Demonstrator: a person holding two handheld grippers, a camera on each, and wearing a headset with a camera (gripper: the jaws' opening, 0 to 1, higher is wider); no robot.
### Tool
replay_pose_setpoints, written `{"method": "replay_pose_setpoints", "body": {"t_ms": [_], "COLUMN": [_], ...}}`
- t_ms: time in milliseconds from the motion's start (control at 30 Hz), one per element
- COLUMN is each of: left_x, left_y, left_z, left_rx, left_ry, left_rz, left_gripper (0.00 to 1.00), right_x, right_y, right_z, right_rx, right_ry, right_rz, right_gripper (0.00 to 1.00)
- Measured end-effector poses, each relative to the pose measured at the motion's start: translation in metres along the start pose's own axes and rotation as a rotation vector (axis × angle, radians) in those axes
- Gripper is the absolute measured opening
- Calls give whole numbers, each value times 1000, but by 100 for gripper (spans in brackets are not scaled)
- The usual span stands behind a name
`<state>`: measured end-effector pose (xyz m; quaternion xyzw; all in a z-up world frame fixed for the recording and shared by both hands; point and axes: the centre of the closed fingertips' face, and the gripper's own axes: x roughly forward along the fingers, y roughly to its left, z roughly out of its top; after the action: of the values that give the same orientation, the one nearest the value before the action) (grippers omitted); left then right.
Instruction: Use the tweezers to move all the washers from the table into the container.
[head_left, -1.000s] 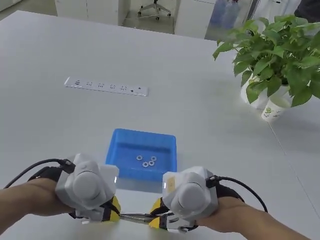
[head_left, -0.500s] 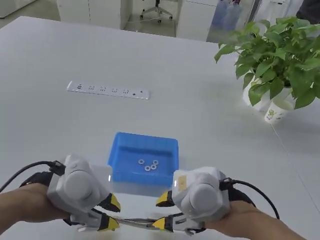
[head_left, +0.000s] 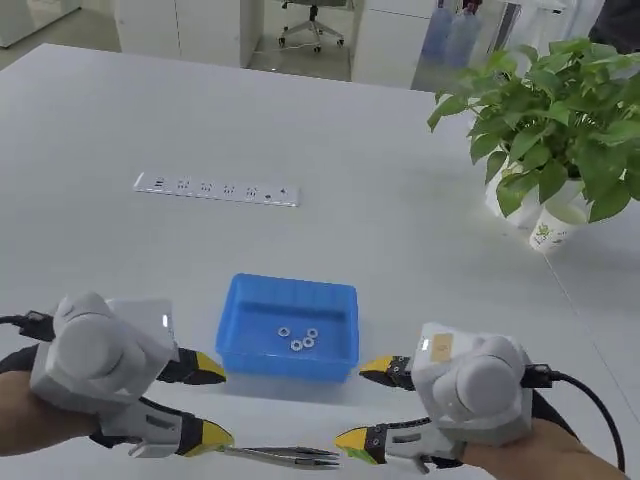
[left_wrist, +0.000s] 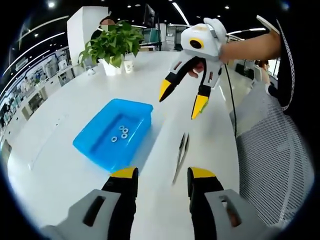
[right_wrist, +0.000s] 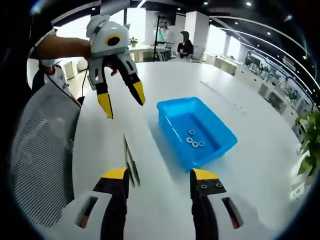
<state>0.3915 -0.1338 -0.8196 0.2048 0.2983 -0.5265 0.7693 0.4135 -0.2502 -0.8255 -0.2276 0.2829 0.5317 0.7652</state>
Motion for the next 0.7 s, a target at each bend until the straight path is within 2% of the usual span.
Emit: {"method": "replay_pose_setpoints", "body": {"t_ms": [200, 267, 333, 533, 600, 700], "left_x": [-5, -7, -9, -13, -14, -14], "left_y": [7, 9, 10, 13, 12, 12], "left_z": [8, 10, 11, 16, 19, 20], "left_rx": [-34, -45, -58, -77, -86, -89], "left_ry": [-46, -59, -71, -126, -145, -142], "left_rz": [59, 87, 103, 149, 153, 159], "left_gripper": [58, 63, 66, 80, 86, 88], "right_x": [-10, -13, -16, -25, -26, -27], "right_y": [-10, -15, -18, -22, -22, -19], "right_z": [-3, -2, 0, 7, 6, 3], "right_rx": [68, 72, 94, 120, 130, 137], "right_ry": [-29, -50, -69, -142, -152, -146], "right_rz": [-62, -98, -114, -147, -145, -139], "right_gripper": [64, 69, 76, 92, 96, 100]}}
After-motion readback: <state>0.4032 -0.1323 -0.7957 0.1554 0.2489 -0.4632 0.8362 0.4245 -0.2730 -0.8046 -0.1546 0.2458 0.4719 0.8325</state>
